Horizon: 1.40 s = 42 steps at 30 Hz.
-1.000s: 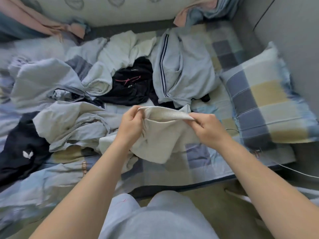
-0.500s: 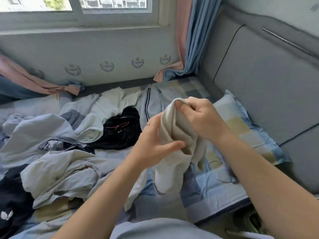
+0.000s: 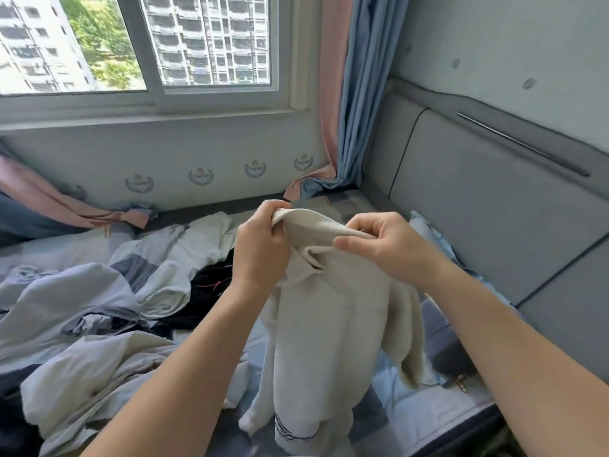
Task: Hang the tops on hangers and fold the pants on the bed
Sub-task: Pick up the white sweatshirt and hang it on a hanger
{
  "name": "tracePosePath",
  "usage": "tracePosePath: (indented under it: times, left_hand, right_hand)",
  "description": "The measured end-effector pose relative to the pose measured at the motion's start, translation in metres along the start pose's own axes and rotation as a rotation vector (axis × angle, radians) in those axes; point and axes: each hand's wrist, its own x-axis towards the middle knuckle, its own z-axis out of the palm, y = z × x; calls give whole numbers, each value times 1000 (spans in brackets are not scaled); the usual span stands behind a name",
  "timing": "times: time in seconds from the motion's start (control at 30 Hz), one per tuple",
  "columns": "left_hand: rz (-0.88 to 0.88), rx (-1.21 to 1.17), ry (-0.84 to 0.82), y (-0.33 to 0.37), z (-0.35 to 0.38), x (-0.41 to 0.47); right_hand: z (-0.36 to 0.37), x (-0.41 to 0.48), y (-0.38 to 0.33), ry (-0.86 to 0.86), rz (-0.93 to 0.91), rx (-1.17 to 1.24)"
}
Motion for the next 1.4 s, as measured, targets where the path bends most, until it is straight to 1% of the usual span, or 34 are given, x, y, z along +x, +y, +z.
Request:
tracePosePath:
  times: [0.1,0.17,0.2,0.3,0.4,0.47,0.53,0.63,0.73,0.8,0.9,0.97,1.0,1.07,1.13,1.23,1.3,1.33,1.4]
  left_hand:
    - [29,69,53,10,-5,3]
    - [12,60,82,17,-12,5]
    - [-11,3,72,22,-15,6]
    - [-53,-221,-8,41,-20,2]
    - [-50,-349,-51,57,-20,-9]
    - [-66,-402,-53,60,-20,-13]
    - [-93,-442,-67,57,-21,-17]
    - [-112,-472,-61,51,-23,-24]
    - [-156,-496,14,36,-28,-25]
    - [-179,-458,69,18,-30,-21]
    - [-238,-344,59,-7,-26,-22]
    - [-334,-261,-10,-25,-18,-25]
    - [-372,-213,-71,-33,-13,-28]
    - [-415,-142,-232,-46,-3,-38]
    - [-423,-131,-393,-49,7,-53]
    - [-318,-147,-632,-43,20,-73]
    - [-276,-153,-774,-40,30,-84]
    - [-278,-167,-809,-39,34,-90]
    - [-223,-112,-844,-42,44,-97]
  right_hand:
    - [-3,-9,-1,20,34,94]
    - [-6,-13,1,46,56,106]
    - [-6,-14,6,49,62,59]
    - [4,-16,29,72,118,-188]
    - [25,-20,62,100,265,-381]
    - [40,-26,85,98,376,-421]
    - [54,-33,106,75,426,-415]
    - [68,-41,134,79,465,-417]
    - [69,-52,164,67,563,-462]
    - [64,-56,174,63,619,-453]
    - [52,-49,164,90,591,-361]
    - [47,-40,150,127,528,-247]
    - [46,-36,143,149,495,-185]
    - [48,-29,128,184,444,-77]
    - [50,-22,112,212,407,28]
    - [53,-15,86,283,382,190]
    - [52,-12,75,337,372,219]
    - [52,-10,72,360,366,227]
    - [50,-7,68,389,353,255]
